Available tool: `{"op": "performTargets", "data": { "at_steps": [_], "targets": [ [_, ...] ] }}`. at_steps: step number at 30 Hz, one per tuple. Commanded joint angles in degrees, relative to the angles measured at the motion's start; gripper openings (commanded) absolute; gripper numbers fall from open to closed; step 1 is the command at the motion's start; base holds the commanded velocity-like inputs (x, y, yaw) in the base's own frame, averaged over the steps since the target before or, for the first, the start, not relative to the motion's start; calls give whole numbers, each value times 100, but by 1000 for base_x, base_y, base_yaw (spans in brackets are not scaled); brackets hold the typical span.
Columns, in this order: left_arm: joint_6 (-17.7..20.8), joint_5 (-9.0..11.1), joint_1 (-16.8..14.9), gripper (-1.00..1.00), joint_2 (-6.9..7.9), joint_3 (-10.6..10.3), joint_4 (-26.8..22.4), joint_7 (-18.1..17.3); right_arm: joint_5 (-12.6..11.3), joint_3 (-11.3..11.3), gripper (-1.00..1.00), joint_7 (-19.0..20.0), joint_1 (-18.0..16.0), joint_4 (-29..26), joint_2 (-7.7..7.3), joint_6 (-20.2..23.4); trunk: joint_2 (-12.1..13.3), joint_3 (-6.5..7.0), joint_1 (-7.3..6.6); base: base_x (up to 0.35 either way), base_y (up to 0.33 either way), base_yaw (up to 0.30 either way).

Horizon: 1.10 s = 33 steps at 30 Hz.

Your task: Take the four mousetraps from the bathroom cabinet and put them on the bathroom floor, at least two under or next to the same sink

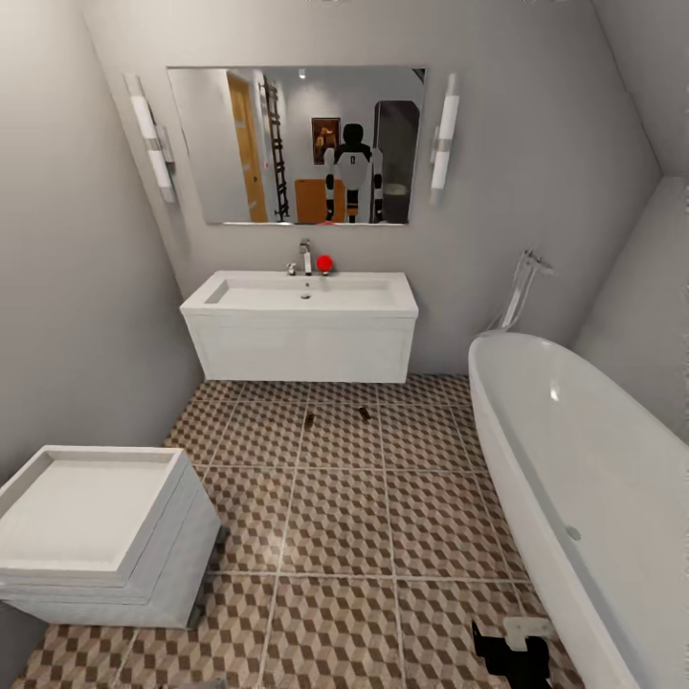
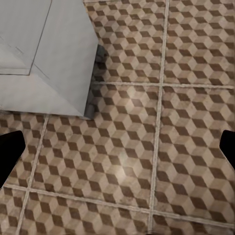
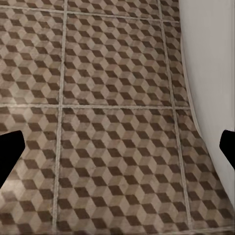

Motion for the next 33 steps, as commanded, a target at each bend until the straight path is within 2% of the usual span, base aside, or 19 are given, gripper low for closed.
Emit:
{"op": "performTargets", "data": {
  "at_steps": [1, 10, 24, 33],
  "targets": [
    [-31, 34, -10, 100, -5, -49, 22, 18, -53, 52, 100, -10, -4, 4, -2, -17, -11, -11, -1, -338, 0, 0],
    [-38, 32, -4, 100, -5, -49, 20, 8, -53, 52, 100, -13, -5, 1, -6, -17, -11, -11, -1, -203, 0, 0],
    [-40, 25, -6, 100, 14, -49, 19, -3, -53, 52, 100, -14, -4, 0, -7, -17, -11, -11, -1, -18, 0, 7],
    [-38, 25, -2, 100, 29, -49, 20, -11, -53, 52, 100, -14, -7, -1, -7, -17, -11, -11, -1, -1, 0, 120]
  ]
}}
